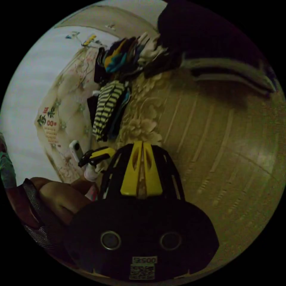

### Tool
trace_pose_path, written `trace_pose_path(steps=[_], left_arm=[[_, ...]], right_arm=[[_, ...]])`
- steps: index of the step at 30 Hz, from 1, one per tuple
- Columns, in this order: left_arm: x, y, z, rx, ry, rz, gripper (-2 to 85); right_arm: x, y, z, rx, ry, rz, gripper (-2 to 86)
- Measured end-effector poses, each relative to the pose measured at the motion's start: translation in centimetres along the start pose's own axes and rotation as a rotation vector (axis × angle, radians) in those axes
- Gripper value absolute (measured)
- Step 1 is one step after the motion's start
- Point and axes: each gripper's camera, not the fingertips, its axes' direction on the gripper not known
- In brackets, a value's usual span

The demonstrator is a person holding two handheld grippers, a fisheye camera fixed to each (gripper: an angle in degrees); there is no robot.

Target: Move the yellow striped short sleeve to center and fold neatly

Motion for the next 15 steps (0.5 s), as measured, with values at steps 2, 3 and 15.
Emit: trace_pose_path(steps=[2, 3, 15], left_arm=[[-1.1, 2.4, -2.5, 0.06, -0.093, 0.01, 1.3], [-1.7, 3.4, -4.3, 0.102, -0.181, 0.039, 2.7], [-13.6, 5.2, -8.0, -0.184, -0.703, 0.154, 9.4]], right_arm=[[-2.9, -2.1, 6.1, -0.062, -0.087, -0.043, -1.0], [-3.6, -2.8, 7.4, -0.072, -0.101, -0.058, -1.0], [-15.6, -16.4, 19.6, 0.014, -0.069, -0.183, -1.0]])
